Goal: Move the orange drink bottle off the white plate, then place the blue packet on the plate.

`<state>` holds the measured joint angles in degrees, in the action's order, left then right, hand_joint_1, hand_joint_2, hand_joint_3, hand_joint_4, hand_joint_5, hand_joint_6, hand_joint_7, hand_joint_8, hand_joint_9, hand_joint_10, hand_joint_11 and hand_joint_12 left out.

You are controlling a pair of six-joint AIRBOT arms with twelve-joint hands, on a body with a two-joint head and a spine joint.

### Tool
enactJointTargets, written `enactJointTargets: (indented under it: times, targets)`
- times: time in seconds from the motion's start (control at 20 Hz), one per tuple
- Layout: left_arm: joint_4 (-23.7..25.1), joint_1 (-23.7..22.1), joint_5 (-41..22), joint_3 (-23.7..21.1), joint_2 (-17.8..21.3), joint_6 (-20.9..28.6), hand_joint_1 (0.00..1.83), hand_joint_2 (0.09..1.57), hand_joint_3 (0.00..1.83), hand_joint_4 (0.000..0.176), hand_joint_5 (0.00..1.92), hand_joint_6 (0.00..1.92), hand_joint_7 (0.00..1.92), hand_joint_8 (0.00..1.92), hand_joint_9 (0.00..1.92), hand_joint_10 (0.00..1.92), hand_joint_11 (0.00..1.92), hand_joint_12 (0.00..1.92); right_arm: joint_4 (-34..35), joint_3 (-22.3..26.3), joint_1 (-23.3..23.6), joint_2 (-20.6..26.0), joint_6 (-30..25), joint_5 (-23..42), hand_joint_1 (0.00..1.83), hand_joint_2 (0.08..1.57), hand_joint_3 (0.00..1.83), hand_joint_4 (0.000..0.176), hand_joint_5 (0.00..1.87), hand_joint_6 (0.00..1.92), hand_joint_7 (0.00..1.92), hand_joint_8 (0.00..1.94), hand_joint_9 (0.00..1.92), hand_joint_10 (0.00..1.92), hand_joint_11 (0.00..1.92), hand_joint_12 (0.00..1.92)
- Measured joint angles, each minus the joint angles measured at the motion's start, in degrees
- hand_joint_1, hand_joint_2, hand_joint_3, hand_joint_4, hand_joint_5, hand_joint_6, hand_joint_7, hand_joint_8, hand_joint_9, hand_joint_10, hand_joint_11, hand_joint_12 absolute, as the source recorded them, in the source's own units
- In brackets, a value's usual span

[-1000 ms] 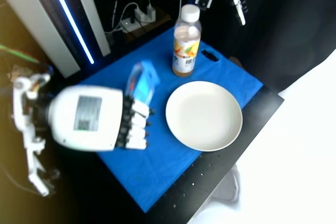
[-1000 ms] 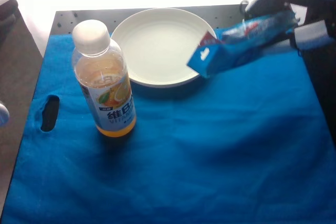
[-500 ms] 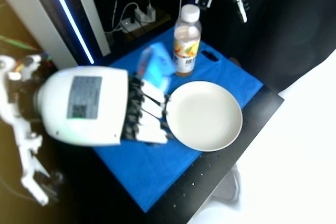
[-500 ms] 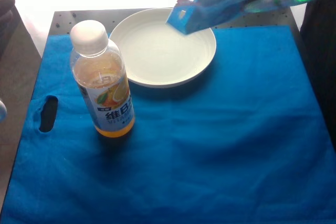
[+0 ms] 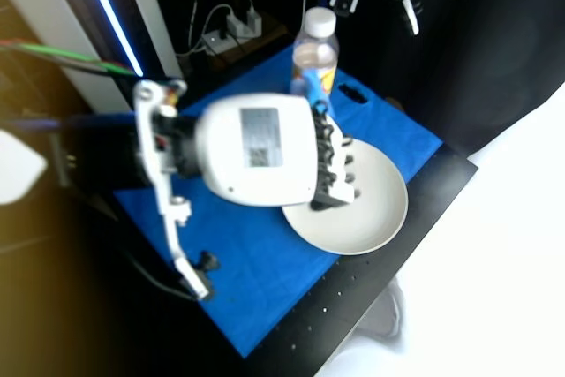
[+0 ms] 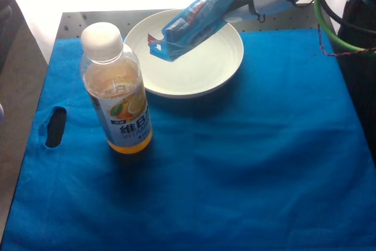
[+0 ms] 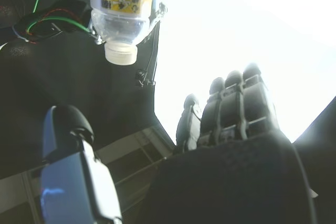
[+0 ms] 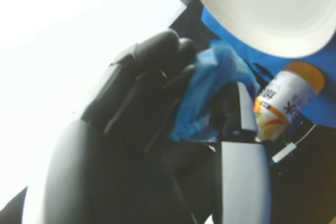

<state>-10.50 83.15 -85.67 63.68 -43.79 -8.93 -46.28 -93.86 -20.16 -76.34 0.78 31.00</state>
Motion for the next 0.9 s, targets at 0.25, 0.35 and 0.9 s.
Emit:
enactJointTargets:
  times: [0.25, 0.35, 0.9]
  targets:
    - [-0.02, 0.00, -0.76, 0.00, -0.04, -0.02, 0.47, 0.83, 0.00, 0.176, 0.00, 0.00, 0.00, 0.00, 0.00, 0.00, 0.00, 0.00, 0.13, -3.41, 0.00, -4.07, -0.07, -1.27, 1.25, 1.06, 0.01, 0.000, 1.16, 0.61, 1.06, 0.93, 1.02, 0.73, 0.84, 1.32]
    - [-0.22, 0.00, -1.16, 0.00, -0.44, 0.00, 0.50, 0.86, 0.01, 0.176, 0.00, 0.00, 0.00, 0.00, 0.00, 0.00, 0.00, 0.00, 0.13, -4.72, 0.00, -5.79, -0.81, -1.75, 1.25, 1.07, 0.00, 0.010, 1.13, 0.69, 1.07, 0.90, 1.10, 0.57, 0.84, 1.26]
    - [-0.20, -0.02, -2.12, 0.13, -1.16, 0.00, 0.49, 0.83, 0.00, 0.176, 0.00, 0.00, 0.00, 0.00, 0.00, 0.00, 0.00, 0.00, 0.52, -8.31, -1.55, -9.05, -0.90, -7.58, 1.24, 1.07, 0.00, 0.008, 1.11, 0.71, 1.07, 0.91, 1.16, 0.35, 0.81, 1.22]
